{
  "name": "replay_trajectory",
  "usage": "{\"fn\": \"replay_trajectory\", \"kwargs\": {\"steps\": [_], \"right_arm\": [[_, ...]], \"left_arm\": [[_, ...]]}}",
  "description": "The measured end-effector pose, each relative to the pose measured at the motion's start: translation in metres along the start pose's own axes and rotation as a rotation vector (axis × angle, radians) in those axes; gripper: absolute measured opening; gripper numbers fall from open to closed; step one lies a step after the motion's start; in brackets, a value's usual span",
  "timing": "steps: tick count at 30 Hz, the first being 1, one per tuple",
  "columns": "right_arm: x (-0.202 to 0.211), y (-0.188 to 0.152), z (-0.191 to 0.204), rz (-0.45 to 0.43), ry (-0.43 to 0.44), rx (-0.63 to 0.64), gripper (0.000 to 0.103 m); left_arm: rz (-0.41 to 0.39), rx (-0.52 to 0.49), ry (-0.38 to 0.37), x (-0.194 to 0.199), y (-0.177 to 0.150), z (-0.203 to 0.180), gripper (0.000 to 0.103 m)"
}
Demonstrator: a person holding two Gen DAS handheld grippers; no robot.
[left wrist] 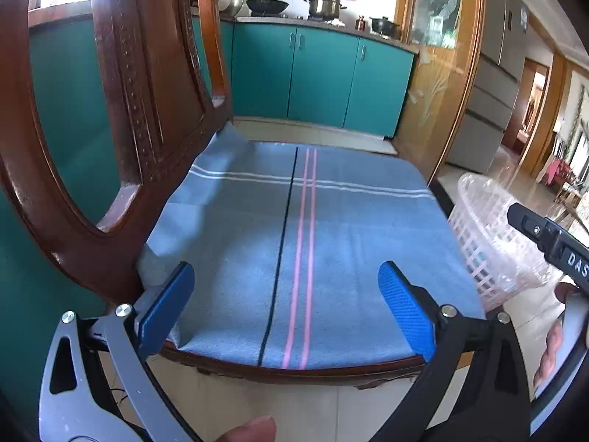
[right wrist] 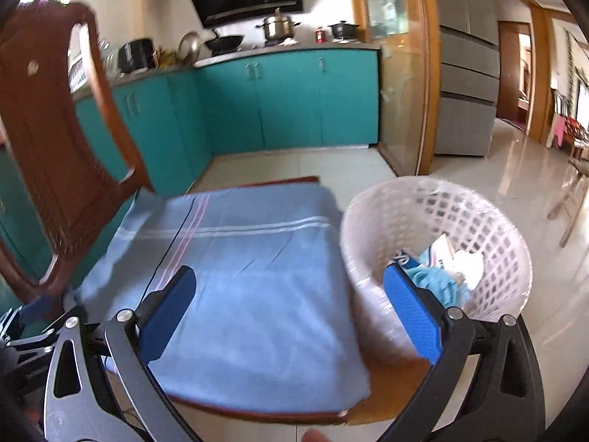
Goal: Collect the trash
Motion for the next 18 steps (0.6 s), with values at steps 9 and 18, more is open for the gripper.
{"fn": "replay_trajectory", "kwargs": {"steps": [9,18], "right_arm": [[-0.004,-0.023,0.024,0.044,-0.025,-0.026,0.100],[-0.007,-0.031,0.029,0.056,-0.025,0.022,0.100]], "left_arm": [[-0.017,-0.010,0.070,0.002,0.005,0.011,0.100],[-0.057,-0.032,0.057,0.006,0.017,0.003,0.100]]}}
Point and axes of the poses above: each gripper's, at about its wrist camera, not at the fingertips, and x roughly against the way its jaws point, z to its left, y to its top, the point moved 9 cm from there along -x, roughly the way its jaws point, and after that the axes turned 13 degrees about -z, right-handed, at the moved point
